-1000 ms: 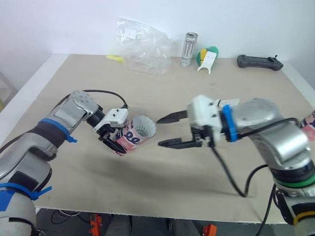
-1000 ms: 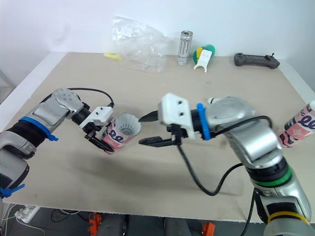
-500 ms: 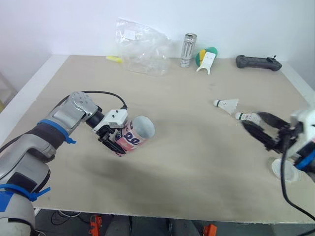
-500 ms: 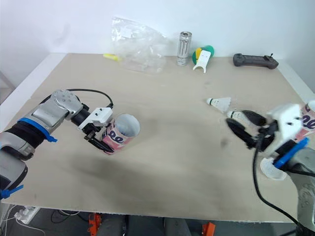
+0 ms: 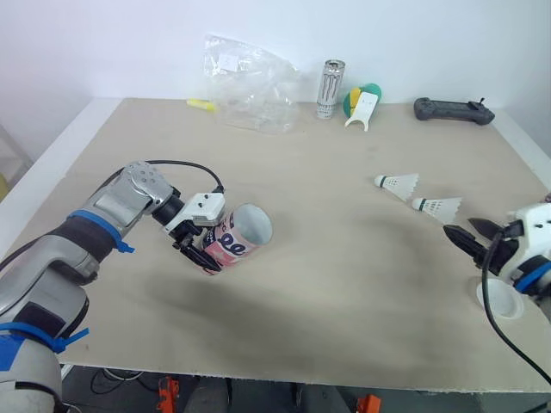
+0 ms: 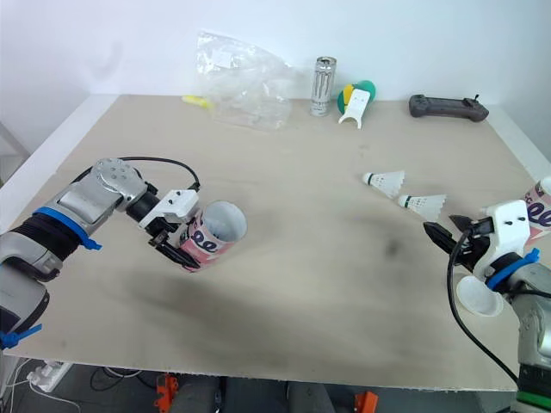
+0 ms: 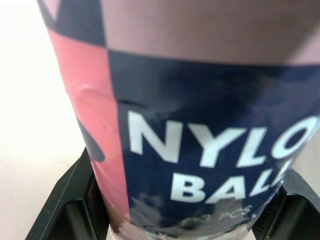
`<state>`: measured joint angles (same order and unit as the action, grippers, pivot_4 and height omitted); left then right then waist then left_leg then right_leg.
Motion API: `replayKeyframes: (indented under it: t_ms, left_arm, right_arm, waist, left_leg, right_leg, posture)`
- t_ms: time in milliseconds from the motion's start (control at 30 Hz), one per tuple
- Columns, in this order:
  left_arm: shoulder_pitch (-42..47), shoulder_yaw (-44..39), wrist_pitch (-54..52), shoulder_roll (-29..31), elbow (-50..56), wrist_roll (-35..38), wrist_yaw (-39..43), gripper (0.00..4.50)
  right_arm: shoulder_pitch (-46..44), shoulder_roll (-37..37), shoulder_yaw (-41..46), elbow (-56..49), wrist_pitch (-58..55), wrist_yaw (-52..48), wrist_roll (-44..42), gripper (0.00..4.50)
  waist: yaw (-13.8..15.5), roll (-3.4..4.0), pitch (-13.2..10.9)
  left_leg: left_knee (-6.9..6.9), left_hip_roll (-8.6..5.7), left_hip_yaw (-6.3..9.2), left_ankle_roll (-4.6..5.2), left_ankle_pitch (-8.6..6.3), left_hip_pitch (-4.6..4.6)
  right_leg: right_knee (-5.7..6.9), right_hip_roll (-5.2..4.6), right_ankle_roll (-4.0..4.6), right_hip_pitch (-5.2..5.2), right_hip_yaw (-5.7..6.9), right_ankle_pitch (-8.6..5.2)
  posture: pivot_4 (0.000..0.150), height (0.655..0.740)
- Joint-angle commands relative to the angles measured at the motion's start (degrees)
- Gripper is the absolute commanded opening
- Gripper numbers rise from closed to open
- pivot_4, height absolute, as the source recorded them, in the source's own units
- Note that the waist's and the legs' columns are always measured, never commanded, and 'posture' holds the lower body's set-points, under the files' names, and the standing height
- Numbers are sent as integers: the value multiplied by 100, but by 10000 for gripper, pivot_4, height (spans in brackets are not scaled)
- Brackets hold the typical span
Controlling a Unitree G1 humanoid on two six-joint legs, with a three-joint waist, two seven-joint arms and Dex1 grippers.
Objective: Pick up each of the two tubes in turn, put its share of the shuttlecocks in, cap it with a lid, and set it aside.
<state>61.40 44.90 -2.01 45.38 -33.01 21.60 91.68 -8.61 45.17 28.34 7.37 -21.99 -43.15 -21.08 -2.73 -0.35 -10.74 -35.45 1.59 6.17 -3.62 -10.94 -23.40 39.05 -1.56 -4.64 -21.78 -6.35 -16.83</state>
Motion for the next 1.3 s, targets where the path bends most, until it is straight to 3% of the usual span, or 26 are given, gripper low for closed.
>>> replayKeyframes:
  t_ms: [33, 600, 700, 833, 1067, 1200, 1300]
  left_arm:
    - [-188, 229, -66, -62, 86, -24, 82, 31793]
    - [-276, 138, -243, 84, 329, -9, 82, 31793]
    - [-296, 106, -305, 123, 416, -1, 82, 31793]
    - [-333, 83, -368, 210, 558, 17, 82, 31793]
    - [-321, 79, -388, 210, 598, -5, 82, 31793]
    - [-312, 99, -387, 208, 618, 10, 82, 31793]
    - [-321, 104, -379, 209, 621, 5, 82, 31793]
  right_arm:
    - [-424, 244, -127, 642, 346, -162, 111, 27792]
    - [-1917, 280, -909, 2863, 1153, -471, 569, 27792]
    - [-1935, 282, -928, 2992, 1271, -433, 608, 20003]
    - [-1857, 307, -826, 3052, 1378, -400, 543, 550]
    - [-1442, 347, -509, 2585, 1376, -211, 406, 550]
    - [-929, 401, -113, 1266, 1148, -133, 119, 550]
    - [-716, 436, 158, -493, 387, -285, -696, 550]
  waist:
    - [-6, 1, 0]
    - [-31, 6, -2]
    - [-32, 7, -3]
    - [-44, 7, -3]
    - [-49, 8, -3]
    - [-49, 18, -1]
    - [-70, 31, 3]
  left_leg:
    - [0, 0, 0, 2, -1, 0]
    - [2, 0, -1, 9, -5, 1]
    - [3, 0, -2, 17, -10, 1]
    - [3, 0, -2, 24, -15, 1]
    - [2, -1, -2, 26, -15, 2]
    - [4, -1, -2, 26, -16, 1]
    - [3, -1, -3, 26, -16, 3]
  right_leg:
    - [0, 0, 2, 0, 0, 0]
    - [0, 1, 14, 0, 0, -2]
    - [0, 1, 23, 0, 0, -4]
    - [0, 0, 37, 0, 0, -1]
    - [1, 1, 40, 1, 2, -2]
    - [1, 1, 32, 1, 1, -7]
    - [2, 1, 27, 1, 1, -10]
  posture:
    - [1500, 7400]
    - [1500, 7400]
    - [1500, 7400]
    - [1500, 7400]
    - [1500, 7400]
    - [1500, 7400]
    - [1500, 7400]
